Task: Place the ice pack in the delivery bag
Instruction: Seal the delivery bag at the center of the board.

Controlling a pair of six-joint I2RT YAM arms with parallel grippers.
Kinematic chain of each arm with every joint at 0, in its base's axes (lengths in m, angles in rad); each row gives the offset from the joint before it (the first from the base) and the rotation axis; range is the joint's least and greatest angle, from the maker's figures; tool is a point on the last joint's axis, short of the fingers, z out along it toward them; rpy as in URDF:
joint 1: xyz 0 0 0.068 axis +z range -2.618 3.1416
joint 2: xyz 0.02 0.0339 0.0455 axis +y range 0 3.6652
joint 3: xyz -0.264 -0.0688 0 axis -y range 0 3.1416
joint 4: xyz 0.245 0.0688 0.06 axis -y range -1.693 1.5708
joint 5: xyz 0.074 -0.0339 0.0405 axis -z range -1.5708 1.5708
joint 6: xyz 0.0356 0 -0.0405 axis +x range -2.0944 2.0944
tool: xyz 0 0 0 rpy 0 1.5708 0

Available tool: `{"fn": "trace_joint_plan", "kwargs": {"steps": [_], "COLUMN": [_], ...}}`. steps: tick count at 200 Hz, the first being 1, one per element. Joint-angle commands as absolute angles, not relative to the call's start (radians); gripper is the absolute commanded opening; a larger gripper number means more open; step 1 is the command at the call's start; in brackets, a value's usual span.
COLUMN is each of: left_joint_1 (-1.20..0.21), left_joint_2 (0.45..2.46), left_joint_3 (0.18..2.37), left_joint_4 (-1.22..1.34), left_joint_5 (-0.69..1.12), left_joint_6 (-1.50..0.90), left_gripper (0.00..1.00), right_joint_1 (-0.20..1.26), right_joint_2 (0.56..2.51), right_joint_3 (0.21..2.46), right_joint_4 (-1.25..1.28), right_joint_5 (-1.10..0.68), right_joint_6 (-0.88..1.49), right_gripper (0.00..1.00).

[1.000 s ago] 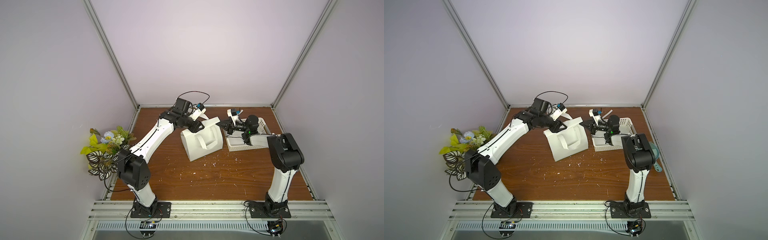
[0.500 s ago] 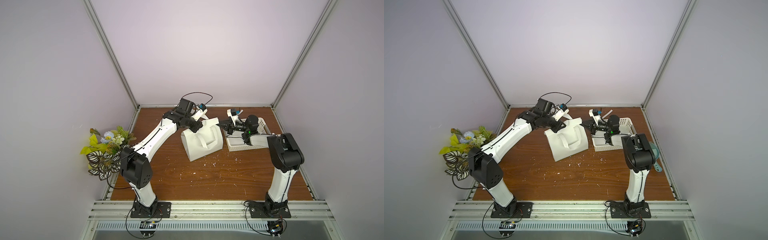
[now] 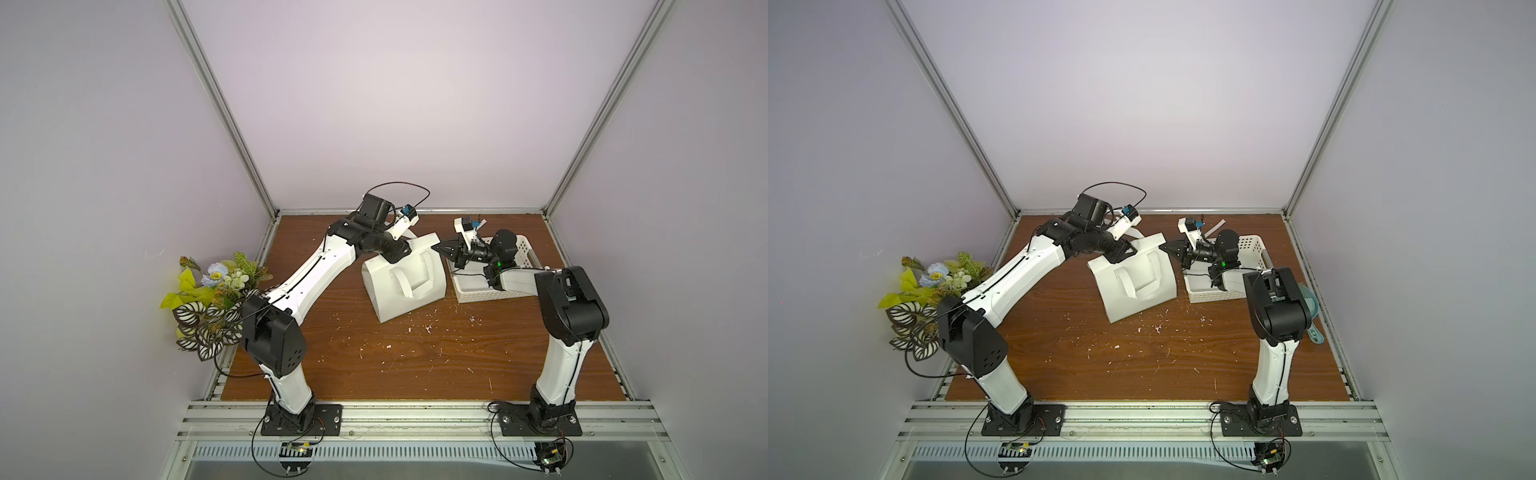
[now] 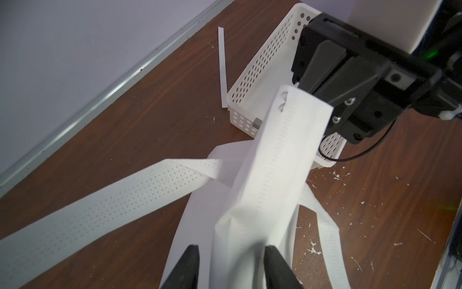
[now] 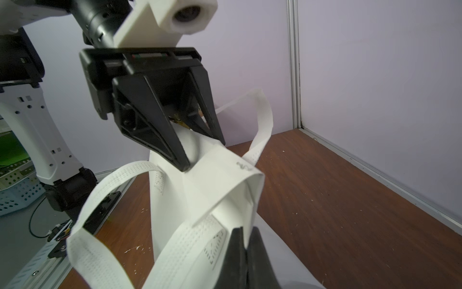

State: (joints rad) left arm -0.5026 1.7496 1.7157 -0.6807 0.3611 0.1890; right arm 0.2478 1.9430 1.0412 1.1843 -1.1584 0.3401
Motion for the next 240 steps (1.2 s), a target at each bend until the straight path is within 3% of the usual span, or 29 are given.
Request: {"fn": "trace_joint_plan", "kwargs": {"steps": [1, 145, 168, 180, 196, 225, 235, 240], "left_joint_1": [-0.514, -0.554, -0.560, -0.561, -0.560, -0.560, -0.560, -0.560], "left_joint_2": [1.801, 1.996, 2.000, 1.996, 1.993, 1.995, 1.997, 1.996], "left_joint_3": [1.786, 1.962, 1.956, 1.950, 1.947, 1.945, 1.945, 1.945], "left_joint_4": [-0.693, -0.692, -0.692, -0.693, -0.692, -0.692, -0.692, -0.692], "left_joint_5": [0.425, 0.462, 0.455, 0.456, 0.453, 0.455, 0.458, 0.460], "left_joint_6": [0.190, 0.172, 0.169, 0.173, 0.174, 0.170, 0.170, 0.170], "left_gripper": [0.43, 0.29, 0.18, 0.03, 0.02, 0.02, 0.02, 0.02], "right_joint_1": [0.261, 0.274, 0.273, 0.273, 0.272, 0.260, 0.249, 0.240], "right_joint_2": [1.888, 1.884, 1.881, 1.879, 1.881, 1.877, 1.870, 1.863], "right_joint_3": [1.049, 1.055, 1.053, 1.051, 1.050, 1.044, 1.031, 1.020], "right_joint_4": [1.198, 1.194, 1.184, 1.172, 1.167, 1.172, 1.185, 1.199], "right_joint_5": [-1.184, -1.190, -1.188, -1.184, -1.179, -1.155, -1.137, -1.126], "right_joint_6": [0.334, 0.335, 0.326, 0.314, 0.311, 0.318, 0.327, 0.334], "right_gripper": [0.02, 0.02, 0.02, 0.02, 0.03, 0.16, 0.38, 0.43]}}
